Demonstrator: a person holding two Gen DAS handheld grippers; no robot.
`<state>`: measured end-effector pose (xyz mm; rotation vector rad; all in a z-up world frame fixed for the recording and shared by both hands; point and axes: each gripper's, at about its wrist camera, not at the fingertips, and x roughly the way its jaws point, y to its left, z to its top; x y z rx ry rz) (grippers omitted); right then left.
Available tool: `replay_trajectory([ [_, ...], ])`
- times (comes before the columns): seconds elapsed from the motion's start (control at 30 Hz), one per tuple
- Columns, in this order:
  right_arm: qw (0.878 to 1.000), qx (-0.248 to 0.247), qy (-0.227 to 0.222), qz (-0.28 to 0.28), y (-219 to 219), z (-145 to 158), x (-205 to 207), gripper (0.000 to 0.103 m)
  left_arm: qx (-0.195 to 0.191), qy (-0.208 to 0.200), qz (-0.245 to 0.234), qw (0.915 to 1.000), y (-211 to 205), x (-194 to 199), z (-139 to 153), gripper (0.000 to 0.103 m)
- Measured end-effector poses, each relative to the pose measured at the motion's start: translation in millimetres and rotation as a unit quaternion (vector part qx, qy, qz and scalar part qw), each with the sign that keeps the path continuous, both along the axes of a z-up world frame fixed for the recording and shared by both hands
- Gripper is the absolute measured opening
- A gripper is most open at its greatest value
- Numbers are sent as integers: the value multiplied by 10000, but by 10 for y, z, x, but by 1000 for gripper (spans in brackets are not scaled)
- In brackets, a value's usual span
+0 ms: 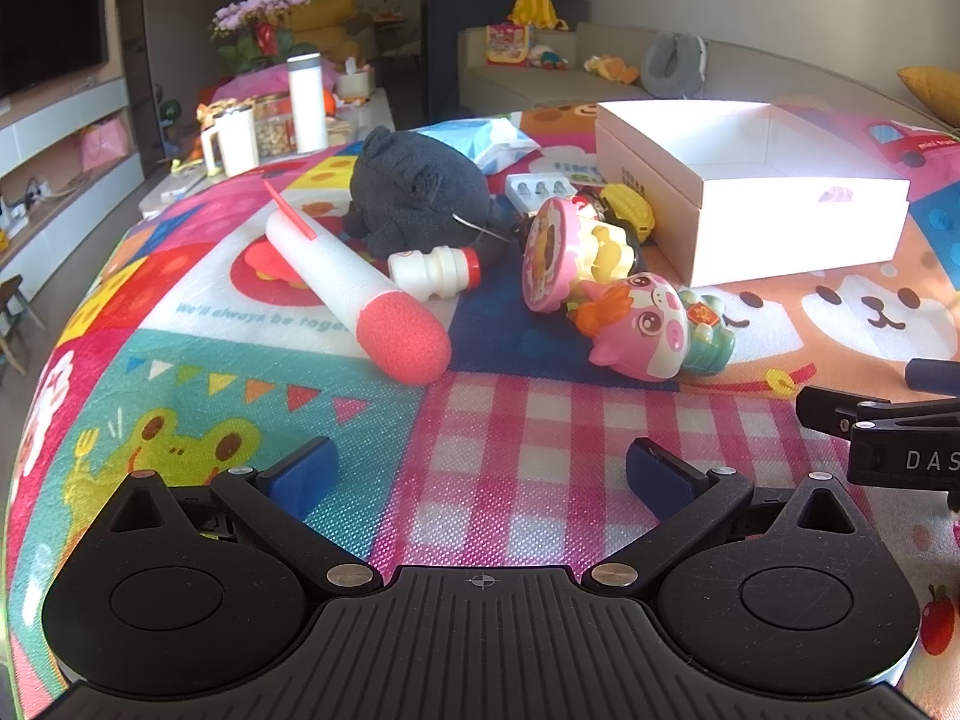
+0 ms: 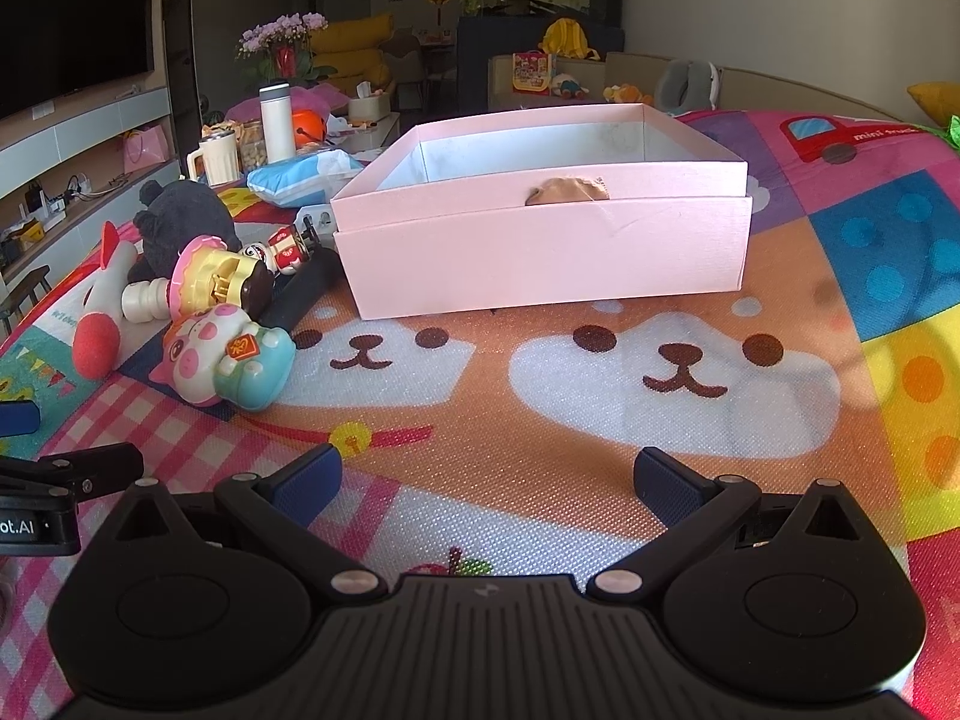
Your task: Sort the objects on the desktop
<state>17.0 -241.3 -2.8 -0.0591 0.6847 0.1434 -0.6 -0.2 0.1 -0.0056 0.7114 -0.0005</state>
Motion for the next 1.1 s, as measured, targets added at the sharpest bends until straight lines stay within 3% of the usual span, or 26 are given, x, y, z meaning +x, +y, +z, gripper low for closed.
replay_trajectory([
  [0.17,9995,-10,300,-14,-8,40,-94,103,8,8,-3,10000,15,-16,15,103],
  [0.5,9997,39,236,-106,-13,24,-219,103,21,36,-39,10000,20,26,-2,103],
  [0.73,9995,30,297,71,16,64,-191,103,-30,116,-421,9990,93,273,67,103],
  [0.93,9965,-387,-737,61,119,312,-136,100,-75,-46,-579,9983,182,617,95,103],
  [1.1,9894,-86,-1278,-689,-31,593,231,97,52,-97,-198,9997,430,781,114,103],
])
